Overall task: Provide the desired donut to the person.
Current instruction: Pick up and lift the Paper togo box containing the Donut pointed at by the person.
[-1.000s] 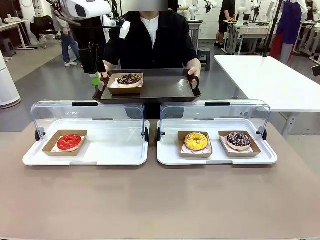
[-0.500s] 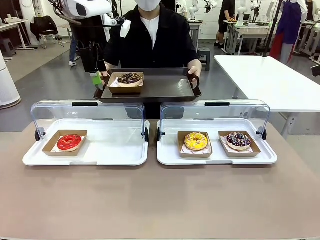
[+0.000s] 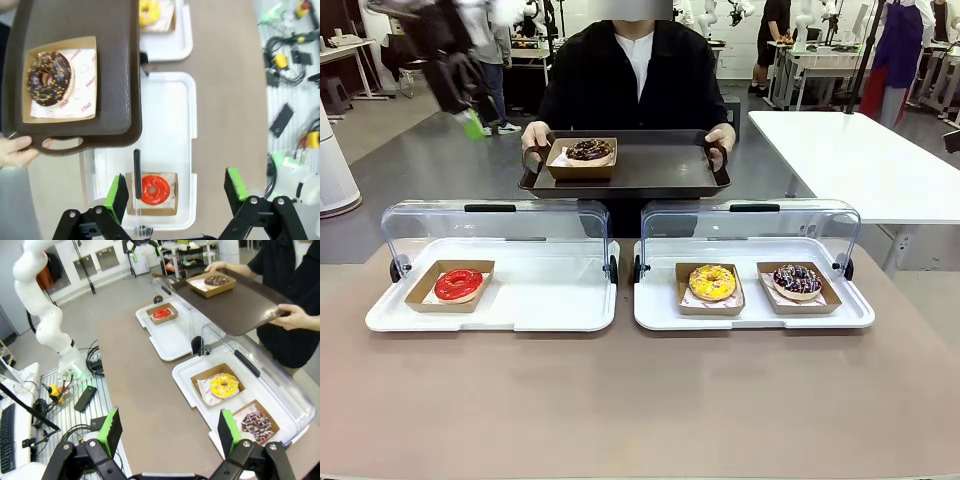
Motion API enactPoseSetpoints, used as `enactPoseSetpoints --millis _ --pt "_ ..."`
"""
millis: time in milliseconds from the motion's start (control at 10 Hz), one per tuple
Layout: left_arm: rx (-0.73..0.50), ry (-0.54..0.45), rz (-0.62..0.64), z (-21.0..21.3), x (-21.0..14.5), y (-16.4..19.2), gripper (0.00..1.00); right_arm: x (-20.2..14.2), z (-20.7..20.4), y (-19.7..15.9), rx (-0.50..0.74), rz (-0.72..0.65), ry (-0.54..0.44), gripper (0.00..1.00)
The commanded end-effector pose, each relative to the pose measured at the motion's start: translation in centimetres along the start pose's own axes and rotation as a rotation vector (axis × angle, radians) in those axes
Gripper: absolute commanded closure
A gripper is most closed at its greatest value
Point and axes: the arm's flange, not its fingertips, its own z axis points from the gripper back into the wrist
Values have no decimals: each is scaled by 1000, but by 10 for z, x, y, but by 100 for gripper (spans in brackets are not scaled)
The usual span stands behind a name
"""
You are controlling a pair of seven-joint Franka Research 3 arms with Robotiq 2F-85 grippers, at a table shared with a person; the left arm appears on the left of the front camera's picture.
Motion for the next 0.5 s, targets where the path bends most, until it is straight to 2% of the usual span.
enactPoseSetpoints --millis 0,200,400 --pt "-99 -226 40 21 -55 10 0 2 -1 -1 7 13 -17 0" --pt "-79 -398 45 33 -102 11 0 2 -1 -1 7 13 -17 0" --pt "13 -493 76 36 -142 -6 0 2 -1 -1 7 13 -17 0"
